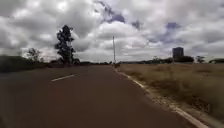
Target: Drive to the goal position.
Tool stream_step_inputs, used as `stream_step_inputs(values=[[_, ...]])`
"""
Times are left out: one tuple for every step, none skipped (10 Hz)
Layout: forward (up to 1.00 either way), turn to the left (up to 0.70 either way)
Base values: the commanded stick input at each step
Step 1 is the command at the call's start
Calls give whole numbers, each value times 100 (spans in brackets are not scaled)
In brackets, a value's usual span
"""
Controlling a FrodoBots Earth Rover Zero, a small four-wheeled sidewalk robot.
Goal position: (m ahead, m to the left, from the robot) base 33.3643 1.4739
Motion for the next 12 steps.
stream_step_inputs(values=[[85,0],[85,0],[85,0],[85,0],[85,0],[85,0],[85,0],[85,0],[85,0],[85,0],[85,0],[85,0]])
